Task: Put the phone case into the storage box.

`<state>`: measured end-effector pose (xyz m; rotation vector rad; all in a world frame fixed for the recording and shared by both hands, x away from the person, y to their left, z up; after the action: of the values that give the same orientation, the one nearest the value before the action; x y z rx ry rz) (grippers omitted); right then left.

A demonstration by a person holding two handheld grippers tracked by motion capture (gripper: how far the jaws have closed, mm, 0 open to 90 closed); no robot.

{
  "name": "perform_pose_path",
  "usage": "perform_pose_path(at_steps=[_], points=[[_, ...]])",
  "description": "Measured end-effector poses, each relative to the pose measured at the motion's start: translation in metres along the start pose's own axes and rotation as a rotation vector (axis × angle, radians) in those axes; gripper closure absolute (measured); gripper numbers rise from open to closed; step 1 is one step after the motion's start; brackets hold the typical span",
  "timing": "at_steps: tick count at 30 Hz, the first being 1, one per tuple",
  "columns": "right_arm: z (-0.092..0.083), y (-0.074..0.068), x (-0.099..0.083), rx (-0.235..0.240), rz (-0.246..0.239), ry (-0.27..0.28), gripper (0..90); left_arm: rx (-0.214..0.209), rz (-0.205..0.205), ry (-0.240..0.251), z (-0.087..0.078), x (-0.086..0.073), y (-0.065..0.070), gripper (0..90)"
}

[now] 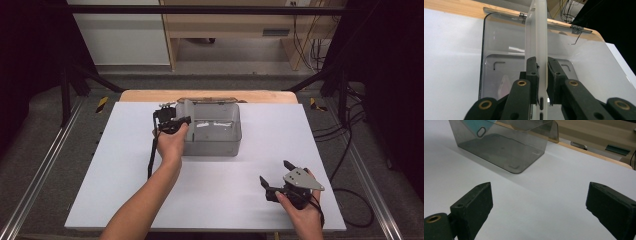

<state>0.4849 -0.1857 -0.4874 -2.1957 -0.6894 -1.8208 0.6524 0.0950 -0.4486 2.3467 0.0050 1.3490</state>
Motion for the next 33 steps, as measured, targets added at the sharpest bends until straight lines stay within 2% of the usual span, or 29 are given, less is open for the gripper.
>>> perform_pose_path(at_steps=[13, 23, 33], points=[[0.001, -0.002, -0.001, 0.006, -0.002, -0.007, 7.5, -0.003, -0.008, -0.042, 0.005, -0.010, 0.000, 80.8], [0.001, -0.002, -0.003, 0.006, 0.001, -0.017, 7.3, 0.012, 0.001, -0.081, 0.010, -0.016, -0.004, 80.8], [0.002, -0.002, -0.004, 0.006, -0.003, -0.021, 7.3, 0.015, 0.004, -0.090, 0.012, -0.016, -0.008, 80.6]])
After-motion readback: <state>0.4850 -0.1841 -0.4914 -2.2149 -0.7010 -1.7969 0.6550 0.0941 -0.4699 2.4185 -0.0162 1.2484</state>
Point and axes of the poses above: each handheld gripper's, and its own axes: z roughly forward along the jaws, x roughly out of its top, y roughly to its right, the point moved 10 cm from there along z, roughly forward along the jaws, and after that the axes turned 9 degrees about y, right-handed, at the moved point
